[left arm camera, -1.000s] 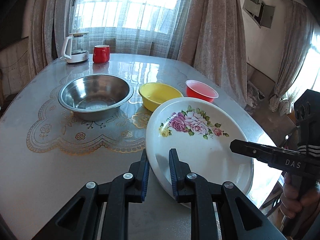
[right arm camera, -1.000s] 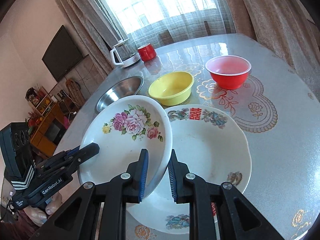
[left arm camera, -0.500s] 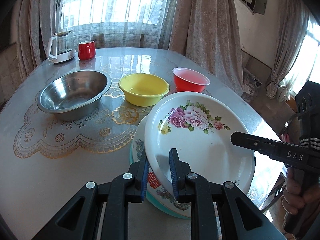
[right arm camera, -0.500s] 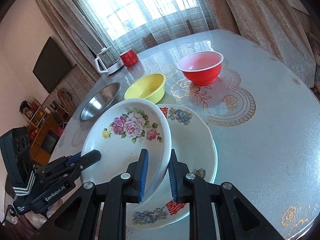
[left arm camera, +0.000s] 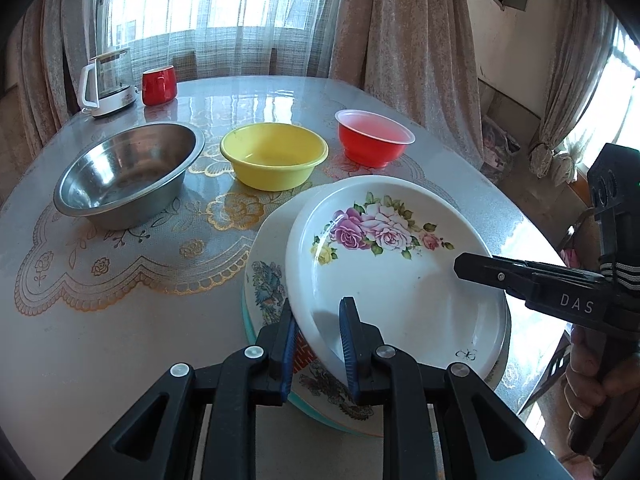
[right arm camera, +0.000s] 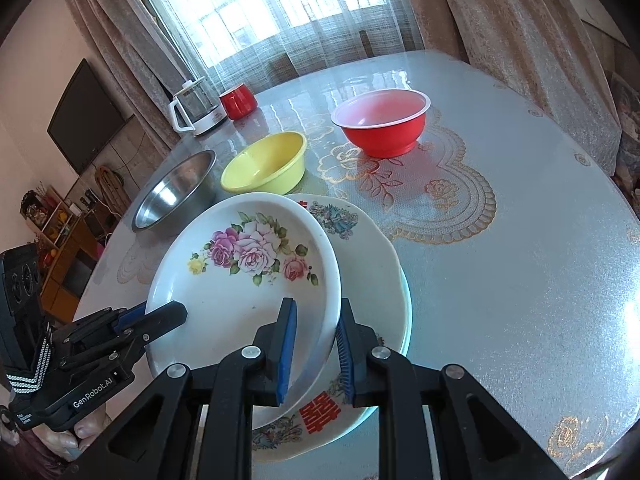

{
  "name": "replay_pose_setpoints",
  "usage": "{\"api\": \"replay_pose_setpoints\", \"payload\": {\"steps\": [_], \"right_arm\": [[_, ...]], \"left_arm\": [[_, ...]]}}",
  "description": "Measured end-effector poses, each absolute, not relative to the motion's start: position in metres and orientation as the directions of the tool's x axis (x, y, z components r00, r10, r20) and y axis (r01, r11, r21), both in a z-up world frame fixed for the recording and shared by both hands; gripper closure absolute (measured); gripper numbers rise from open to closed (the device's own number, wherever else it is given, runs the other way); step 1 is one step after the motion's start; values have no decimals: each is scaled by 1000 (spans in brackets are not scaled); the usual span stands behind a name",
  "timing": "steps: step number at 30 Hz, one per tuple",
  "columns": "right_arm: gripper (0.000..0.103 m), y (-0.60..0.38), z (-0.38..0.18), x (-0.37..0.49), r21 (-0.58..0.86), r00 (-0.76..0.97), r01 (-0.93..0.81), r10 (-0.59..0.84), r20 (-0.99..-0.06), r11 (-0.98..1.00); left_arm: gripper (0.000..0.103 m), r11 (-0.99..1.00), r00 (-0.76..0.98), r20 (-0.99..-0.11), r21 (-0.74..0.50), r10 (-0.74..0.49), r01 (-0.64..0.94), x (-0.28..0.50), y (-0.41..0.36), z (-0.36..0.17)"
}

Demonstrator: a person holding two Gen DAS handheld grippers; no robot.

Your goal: Organize plates and bowls

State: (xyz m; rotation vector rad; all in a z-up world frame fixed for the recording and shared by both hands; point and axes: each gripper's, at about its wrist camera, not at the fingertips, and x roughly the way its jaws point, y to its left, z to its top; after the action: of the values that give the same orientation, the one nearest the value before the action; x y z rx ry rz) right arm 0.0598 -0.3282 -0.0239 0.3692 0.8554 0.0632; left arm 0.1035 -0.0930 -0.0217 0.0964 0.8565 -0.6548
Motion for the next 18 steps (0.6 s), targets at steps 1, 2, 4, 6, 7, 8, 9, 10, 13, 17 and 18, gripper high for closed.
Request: {"api": "replay_pose_setpoints", "payload": {"steps": [1,2,4,6,7,8,9,10,13,17,18], "right_arm": [[83,-328,-26,61,332,652,96,193,-733,938],[83,-327,-27,61,322,648,99,184,-739,942],[83,-326,-30,63,309,639,103,175,-749,946],[83,-326,-30,63,298,640,101,167,-750,949],[83,-325,-29,63,285,641,99,157,-751,954],[83,-324,-29,63,271,642,97,148,-753,958],[83,-322,-28,64,258,641,96,139,-755,961],[83,-321,-28,64,245,639,97,128,-758,965],[83,-316,-25,65,185,631,99,82,-771,978],[83,-304,-22,68,49,613,87,-14,-790,995],[83,-300,-22,69,6,606,77,-42,-795,997]], "left_arm": [[82,801,475,-727,-171,-496,574,103,-93,-22],[82,801,474,-727,-172,-496,574,103,-93,-22],[82,802,472,-728,-178,-498,570,104,-92,-22],[82,802,465,-732,-184,-497,568,105,-92,-21],[82,803,464,-734,-183,-495,567,104,-92,-21],[82,805,465,-737,-180,-491,566,104,-93,-21],[82,806,465,-740,-174,-486,566,104,-94,-20],[82,807,466,-744,-164,-479,567,104,-96,-20],[82,812,459,-762,-147,-457,565,103,-100,-19],[80,817,431,-798,-127,-421,562,105,-106,-16],[80,817,426,-803,-125,-416,562,105,-108,-16]]}}
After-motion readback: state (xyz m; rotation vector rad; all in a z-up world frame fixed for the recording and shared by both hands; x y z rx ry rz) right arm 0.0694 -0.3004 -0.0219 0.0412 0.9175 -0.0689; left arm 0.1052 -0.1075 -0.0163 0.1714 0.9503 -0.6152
